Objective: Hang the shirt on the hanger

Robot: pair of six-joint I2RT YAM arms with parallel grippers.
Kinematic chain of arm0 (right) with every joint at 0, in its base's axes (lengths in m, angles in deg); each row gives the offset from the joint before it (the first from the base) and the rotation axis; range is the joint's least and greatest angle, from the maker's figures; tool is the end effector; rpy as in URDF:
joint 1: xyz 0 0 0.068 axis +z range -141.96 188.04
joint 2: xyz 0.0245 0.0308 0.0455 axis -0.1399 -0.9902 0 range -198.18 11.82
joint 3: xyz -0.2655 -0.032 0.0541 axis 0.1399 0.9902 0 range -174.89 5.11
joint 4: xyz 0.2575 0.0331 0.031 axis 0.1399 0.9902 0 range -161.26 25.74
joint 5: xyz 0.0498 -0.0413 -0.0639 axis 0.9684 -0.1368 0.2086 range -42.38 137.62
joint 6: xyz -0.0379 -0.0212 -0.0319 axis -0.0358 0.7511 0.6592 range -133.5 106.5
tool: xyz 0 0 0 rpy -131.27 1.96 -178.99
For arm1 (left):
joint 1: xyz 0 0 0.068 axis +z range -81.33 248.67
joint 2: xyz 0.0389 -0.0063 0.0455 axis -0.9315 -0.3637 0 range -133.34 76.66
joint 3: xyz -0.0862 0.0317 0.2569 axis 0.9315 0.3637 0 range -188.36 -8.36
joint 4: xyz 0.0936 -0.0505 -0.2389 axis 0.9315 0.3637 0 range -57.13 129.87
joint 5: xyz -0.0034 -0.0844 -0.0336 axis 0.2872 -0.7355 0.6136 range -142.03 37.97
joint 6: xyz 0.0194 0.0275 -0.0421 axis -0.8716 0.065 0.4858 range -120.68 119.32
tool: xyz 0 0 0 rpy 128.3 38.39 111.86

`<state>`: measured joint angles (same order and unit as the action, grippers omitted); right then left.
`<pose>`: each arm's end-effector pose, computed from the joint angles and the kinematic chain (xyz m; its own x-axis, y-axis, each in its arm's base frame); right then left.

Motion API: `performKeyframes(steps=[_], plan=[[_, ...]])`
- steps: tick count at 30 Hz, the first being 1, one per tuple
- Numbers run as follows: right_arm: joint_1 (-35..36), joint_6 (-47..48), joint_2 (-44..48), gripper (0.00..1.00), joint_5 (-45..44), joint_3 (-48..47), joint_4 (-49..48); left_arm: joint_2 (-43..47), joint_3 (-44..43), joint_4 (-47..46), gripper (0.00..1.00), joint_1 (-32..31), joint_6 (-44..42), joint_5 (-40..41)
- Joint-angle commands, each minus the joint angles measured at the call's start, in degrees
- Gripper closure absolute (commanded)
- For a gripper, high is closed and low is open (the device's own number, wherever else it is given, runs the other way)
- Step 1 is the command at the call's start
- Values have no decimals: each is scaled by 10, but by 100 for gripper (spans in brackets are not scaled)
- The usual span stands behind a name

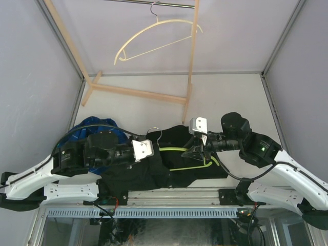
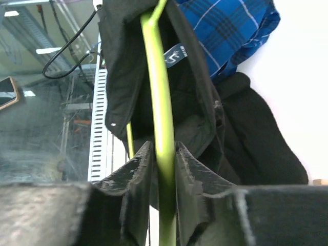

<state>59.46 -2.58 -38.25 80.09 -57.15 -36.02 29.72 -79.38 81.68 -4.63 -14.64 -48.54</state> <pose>0.0930 0.1472 0.3858 -0.0564 -0.3270 -0.9433 -0.9963 0.0795 0.0321 0.0420 -0.1320 0.4154 0.1102 0.4707 -0.8754 0.9414 0.2331 0.2438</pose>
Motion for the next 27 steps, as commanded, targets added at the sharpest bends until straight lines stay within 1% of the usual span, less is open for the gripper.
performKeyframes(steps=[1, 3, 4, 6, 7, 8, 9, 11, 13, 18, 19, 20, 23, 27], plan=[[-3, -22, -2, 83, 49, -20, 8, 2, -34, -23, 100, 2, -30, 28], [-5, -31, -2, 94, 51, -20, 8, 5, -32, -32, 98, 2, -33, 40], [-6, -36, -2, 100, 51, -20, 5, 7, -30, -38, 95, 2, -32, 48], [-8, -49, 0, 100, 48, -19, -4, 12, -26, -48, 85, 2, -29, 59], [-9, -57, 2, 100, 42, -18, -12, 16, -24, -56, 77, 2, -25, 63], [-9, -67, 5, 100, 28, -15, -22, 22, -19, -65, 64, 2, -19, 69], [-9, -76, 8, 100, 15, -11, -31, 28, -13, -75, 56, 2, -14, 75], [-9, -95, 16, 100, -13, -2, -50, 39, -4, -93, 43, 2, -6, 82], [-10, -112, 27, 100, -42, 13, -71, 50, 3, -106, 33, 2, 1, 91], [-11, -161, 74, 100, -123, 63, -138, 71, -5, -114, 22, 2, 12, 116], [-12, -171, 85, 100, -141, 76, -154, 75, -5, -115, 15, 2, 13, 121], [-13, -183, 97, 100, -158, 87, -174, 80, -5, -117, 12, 2, 15, 124], [-14, -215, 135, 100, -230, 123, -223, 86, -5, -129, 11, 2, 23, 147], [-15, -232, 190, 100, -357, 148, -281, 80, -9, -154, 8, 2, 41, 209]])
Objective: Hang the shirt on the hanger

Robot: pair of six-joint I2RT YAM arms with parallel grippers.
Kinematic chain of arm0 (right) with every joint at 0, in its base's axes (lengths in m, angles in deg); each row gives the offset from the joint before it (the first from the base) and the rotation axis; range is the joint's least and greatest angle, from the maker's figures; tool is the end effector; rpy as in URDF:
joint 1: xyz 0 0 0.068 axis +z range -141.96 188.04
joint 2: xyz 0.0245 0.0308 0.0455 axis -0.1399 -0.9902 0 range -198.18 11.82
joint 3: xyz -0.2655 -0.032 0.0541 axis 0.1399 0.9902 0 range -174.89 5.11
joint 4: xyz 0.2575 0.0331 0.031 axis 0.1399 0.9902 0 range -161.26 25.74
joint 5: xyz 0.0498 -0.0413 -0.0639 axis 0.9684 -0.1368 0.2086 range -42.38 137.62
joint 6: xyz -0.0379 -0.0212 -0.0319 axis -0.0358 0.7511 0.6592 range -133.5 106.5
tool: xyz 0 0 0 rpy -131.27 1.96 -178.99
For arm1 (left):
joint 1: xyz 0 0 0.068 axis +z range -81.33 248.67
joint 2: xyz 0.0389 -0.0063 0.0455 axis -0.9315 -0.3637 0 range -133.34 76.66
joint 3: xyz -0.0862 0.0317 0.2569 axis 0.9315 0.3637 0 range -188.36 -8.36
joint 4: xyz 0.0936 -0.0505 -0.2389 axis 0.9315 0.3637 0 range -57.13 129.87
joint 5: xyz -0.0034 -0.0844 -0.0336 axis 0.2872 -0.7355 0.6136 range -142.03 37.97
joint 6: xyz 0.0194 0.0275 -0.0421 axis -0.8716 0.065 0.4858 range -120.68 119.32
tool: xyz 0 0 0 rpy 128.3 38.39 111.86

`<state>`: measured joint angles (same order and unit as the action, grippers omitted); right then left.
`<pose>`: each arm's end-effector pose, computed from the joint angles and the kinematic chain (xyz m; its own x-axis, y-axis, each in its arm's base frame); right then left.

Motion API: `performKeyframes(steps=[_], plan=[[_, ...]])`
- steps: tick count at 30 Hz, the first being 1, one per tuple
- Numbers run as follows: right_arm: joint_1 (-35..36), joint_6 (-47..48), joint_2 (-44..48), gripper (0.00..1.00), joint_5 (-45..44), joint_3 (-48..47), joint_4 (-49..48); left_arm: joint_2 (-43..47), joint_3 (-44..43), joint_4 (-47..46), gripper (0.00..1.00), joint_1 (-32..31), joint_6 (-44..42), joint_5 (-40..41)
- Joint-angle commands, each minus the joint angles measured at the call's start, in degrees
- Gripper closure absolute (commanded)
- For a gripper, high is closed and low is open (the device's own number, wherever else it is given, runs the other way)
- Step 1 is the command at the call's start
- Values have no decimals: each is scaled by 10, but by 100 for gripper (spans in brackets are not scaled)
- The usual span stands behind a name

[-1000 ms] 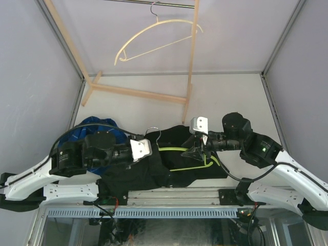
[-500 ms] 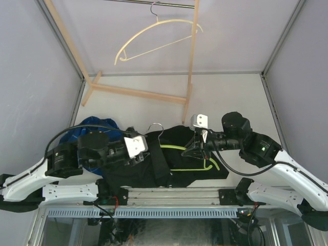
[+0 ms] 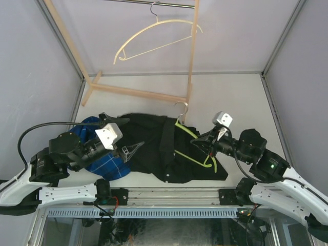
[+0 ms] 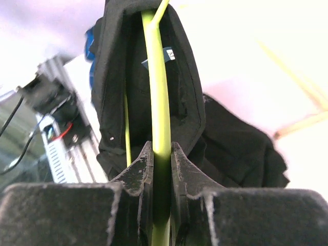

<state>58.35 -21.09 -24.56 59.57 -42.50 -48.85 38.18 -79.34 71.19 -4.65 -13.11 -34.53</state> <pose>0.0855 0.1146 0.3557 -0.2393 -0.0859 -0.9671 -0.8584 0.4841 0.1694 0.0377 -0.0880 0.4492 0.1498 0.2153 -0.9650 0.8146 0.5262 0.2439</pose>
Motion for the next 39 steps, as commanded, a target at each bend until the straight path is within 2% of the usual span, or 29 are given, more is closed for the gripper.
performKeyframes(steps=[1, 5, 11, 16, 23, 28, 35, 39], plan=[[-3, -47, 66, 100, -179, 5, -164, -10, -12, -54, 7, 2, 28, 87], [-3, -23, 97, 100, -245, -1, -198, -30, -25, -78, 3, 3, 43, 160], [4, -52, 50, 100, -289, -30, -146, -53, -14, -135, 0, 2, 59, 209], [50, -121, 24, 100, -348, 10, -177, -67, 24, -210, 0, 3, 95, 213], [129, -150, -23, 100, -444, 28, -232, -135, 52, -293, 0, 1, 134, 195], [145, -167, -37, 100, -452, 29, -242, -191, 40, -316, 0, -2, 118, 210], [150, -171, -42, 100, -454, 29, -240, -269, 10, -295, 2, -16, 94, 254], [150, -174, -45, 100, -446, 30, -239, -314, -9, -295, 9, -19, 65, 311]])
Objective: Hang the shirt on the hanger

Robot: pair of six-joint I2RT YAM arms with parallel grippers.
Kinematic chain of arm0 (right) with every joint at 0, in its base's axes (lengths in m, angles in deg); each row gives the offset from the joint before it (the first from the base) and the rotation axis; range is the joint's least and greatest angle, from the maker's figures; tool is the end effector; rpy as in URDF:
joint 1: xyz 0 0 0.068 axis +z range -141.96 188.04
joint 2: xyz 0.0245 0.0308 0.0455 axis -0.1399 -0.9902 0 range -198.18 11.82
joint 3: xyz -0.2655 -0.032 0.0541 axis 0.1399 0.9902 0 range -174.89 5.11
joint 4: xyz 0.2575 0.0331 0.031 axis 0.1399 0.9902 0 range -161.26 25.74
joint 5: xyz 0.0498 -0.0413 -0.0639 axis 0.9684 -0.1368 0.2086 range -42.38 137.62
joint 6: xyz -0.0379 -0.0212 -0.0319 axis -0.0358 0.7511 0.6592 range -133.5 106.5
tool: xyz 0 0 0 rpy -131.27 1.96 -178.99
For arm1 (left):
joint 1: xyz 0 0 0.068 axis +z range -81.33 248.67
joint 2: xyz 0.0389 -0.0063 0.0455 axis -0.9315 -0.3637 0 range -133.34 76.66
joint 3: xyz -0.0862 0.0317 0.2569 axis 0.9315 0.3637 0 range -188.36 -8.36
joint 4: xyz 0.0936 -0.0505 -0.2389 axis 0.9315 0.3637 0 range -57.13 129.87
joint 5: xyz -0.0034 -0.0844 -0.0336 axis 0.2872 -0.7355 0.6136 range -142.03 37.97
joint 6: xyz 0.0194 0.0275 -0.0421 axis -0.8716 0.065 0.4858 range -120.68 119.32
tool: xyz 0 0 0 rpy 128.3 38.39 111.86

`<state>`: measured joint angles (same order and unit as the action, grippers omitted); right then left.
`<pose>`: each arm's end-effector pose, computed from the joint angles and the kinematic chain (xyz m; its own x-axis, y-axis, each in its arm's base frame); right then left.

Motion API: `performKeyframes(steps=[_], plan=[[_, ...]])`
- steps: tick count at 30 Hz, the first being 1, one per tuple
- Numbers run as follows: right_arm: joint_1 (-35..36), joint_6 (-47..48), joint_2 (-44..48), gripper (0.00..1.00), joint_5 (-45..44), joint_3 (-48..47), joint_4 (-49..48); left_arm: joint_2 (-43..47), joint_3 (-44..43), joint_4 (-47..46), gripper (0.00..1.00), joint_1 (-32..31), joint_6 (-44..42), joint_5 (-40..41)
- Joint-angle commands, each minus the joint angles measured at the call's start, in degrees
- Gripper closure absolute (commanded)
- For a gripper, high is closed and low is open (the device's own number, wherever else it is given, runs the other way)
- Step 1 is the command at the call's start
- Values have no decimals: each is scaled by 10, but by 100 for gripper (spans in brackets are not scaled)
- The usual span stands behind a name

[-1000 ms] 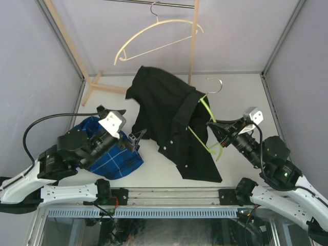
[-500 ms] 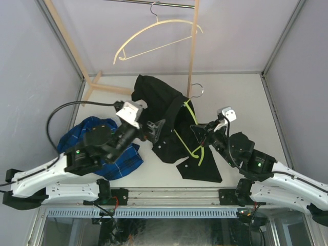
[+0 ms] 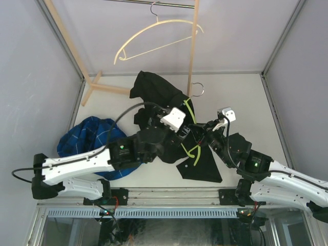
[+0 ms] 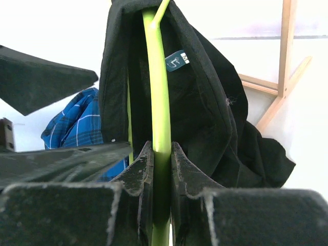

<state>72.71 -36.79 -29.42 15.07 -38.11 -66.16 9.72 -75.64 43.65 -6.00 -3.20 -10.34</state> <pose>0.0892 0.1437 0.3505 -0.2318 0.2896 -0.9287 -0.4794 0.7967 0.3681 0.0918 -0.2446 0.3997 -0.0238 0.2109 -0.9772 0.5489 0.8197 0.1636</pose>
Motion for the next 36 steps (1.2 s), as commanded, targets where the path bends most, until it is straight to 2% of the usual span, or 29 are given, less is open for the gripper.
performKeyframes(steps=[1, 6, 9, 13, 18, 23, 26, 30, 36], plan=[[6, -19, 3, 100, 1, -14, -66, -42, -53, -19, 12, -6, -46, 95], [8, -22, 3, 100, 3, -14, -57, -106, -90, -25, 30, -10, -115, 207], [9, -21, 5, 100, 2, -15, -53, -119, -93, -54, 37, -18, -154, 244], [10, -21, 6, 100, 3, -12, -52, -118, -93, -67, 45, -21, -166, 254], [11, -23, 5, 100, 9, -11, -52, -113, -88, -83, 62, -20, -179, 259], [12, -24, 6, 100, 13, -8, -52, -105, -89, -89, 89, -15, -187, 248], [12, -21, 7, 100, 29, -5, -60, -101, -103, -89, 99, -6, -202, 239], [12, -4, 6, 100, 63, 2, -83, -92, -132, -84, 100, 5, -223, 207], [12, 7, -1, 100, 94, 11, -112, -100, -199, -30, 100, 9, -243, 165]])
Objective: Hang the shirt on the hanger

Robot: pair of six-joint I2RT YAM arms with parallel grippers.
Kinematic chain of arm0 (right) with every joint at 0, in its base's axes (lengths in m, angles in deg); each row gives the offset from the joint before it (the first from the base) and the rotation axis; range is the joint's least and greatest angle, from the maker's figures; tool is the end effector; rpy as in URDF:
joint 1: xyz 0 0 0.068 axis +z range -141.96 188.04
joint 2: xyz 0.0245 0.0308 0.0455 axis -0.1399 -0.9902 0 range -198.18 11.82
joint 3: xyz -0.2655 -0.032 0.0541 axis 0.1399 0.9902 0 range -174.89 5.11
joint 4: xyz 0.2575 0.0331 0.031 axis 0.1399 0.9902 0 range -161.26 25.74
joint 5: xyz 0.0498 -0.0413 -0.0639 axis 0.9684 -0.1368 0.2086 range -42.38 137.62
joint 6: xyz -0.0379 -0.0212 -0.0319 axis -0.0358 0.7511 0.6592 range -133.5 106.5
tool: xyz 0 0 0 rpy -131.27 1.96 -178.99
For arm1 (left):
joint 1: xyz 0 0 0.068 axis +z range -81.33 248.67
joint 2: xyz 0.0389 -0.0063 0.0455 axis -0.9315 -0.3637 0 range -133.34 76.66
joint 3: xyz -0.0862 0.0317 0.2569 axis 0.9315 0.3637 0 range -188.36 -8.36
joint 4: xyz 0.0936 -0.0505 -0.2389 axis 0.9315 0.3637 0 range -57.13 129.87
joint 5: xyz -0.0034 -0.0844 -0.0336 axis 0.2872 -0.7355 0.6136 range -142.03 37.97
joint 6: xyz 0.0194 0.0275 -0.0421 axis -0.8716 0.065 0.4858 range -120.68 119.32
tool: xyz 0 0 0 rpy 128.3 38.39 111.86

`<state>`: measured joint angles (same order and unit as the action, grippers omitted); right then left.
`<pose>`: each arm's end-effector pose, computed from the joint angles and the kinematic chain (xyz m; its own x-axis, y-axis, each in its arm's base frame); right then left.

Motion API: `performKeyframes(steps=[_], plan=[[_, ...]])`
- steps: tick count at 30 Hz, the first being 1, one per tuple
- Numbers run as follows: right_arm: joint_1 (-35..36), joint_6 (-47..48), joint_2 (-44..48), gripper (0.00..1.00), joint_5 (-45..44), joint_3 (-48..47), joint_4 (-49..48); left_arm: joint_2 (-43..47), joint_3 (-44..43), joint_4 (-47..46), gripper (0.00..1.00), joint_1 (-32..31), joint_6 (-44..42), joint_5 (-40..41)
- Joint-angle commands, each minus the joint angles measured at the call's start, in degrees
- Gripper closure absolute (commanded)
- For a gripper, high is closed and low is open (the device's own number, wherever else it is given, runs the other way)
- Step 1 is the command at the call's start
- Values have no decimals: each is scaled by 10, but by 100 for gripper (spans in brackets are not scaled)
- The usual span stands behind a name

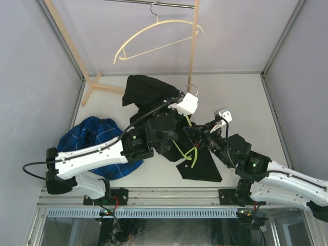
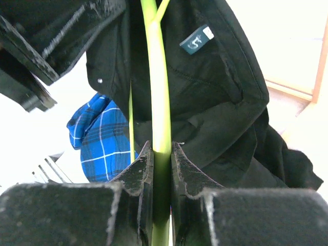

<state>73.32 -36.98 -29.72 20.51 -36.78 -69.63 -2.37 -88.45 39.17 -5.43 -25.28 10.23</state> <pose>0.0870 0.1500 0.3479 -0.2548 0.2948 -0.9210 -0.5631 0.7290 0.3891 0.1137 -0.2836 0.4290 0.0632 0.4857 -0.8718 0.1979 0.8501 0.4880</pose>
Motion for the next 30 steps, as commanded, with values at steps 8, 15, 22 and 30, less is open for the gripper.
performKeyframes(steps=[8, 15, 22, 30], plan=[[3, 46, 12, 100, 90, 16, -147, 30, -96, 97, 100, 1, 32, -136], [-10, 51, 0, 100, 107, 24, -181, 44, -106, 155, 100, -14, 45, -268], [-38, 33, 24, 100, 95, 50, -215, 63, -92, 202, 100, -29, 65, -367], [-43, 57, 72, 100, 88, 75, -209, 113, -50, 208, 31, -30, 94, -350]])
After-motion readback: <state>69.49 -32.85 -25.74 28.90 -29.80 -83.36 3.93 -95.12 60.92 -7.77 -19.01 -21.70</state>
